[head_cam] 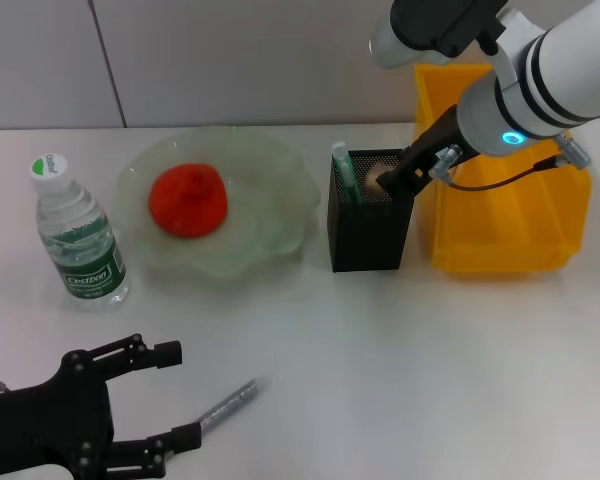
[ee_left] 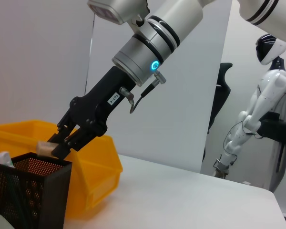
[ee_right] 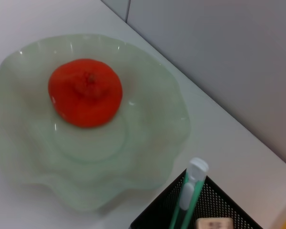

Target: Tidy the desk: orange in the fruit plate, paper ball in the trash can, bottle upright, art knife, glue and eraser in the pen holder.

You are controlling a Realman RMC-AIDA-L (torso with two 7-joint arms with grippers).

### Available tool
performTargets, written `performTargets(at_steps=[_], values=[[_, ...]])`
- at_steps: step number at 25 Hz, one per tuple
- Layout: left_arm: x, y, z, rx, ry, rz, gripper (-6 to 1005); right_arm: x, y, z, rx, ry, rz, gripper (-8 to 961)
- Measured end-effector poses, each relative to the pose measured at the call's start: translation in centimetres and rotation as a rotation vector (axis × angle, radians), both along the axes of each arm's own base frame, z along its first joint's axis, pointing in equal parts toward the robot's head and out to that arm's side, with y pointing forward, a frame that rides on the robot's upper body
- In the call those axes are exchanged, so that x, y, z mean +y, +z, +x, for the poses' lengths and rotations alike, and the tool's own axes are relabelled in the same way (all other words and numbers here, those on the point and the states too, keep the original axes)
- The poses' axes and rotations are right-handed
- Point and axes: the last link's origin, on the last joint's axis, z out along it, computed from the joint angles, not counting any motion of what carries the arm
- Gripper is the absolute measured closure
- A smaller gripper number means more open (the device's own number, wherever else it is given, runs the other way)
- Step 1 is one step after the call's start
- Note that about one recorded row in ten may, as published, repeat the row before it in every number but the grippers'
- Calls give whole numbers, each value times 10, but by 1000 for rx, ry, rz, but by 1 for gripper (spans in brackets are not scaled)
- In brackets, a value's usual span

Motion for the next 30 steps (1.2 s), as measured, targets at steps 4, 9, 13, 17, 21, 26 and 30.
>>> performTargets(at_steps=[4,9,13,17,21,26,30], values=[[0,0,0,1,-1,-2,136,0,1,-1,2,6,2,548],[0,0,0,0,-1,-2,135,-1,4,-7,8,24,11,432],[1,2,-1,2,6,-3,135,-11,12,-18,-3,45,-13,360],[2,3,-1,6,14,0,135,-30,15,-30,-12,71,-83,360],[5,5,-3,16,40,-2,135,-49,14,-36,0,87,-205,360],[16,8,-1,56,93,-7,136,-59,8,-22,0,57,-317,360],[16,9,-1,61,96,-7,136,-62,2,-1,35,31,-359,360]])
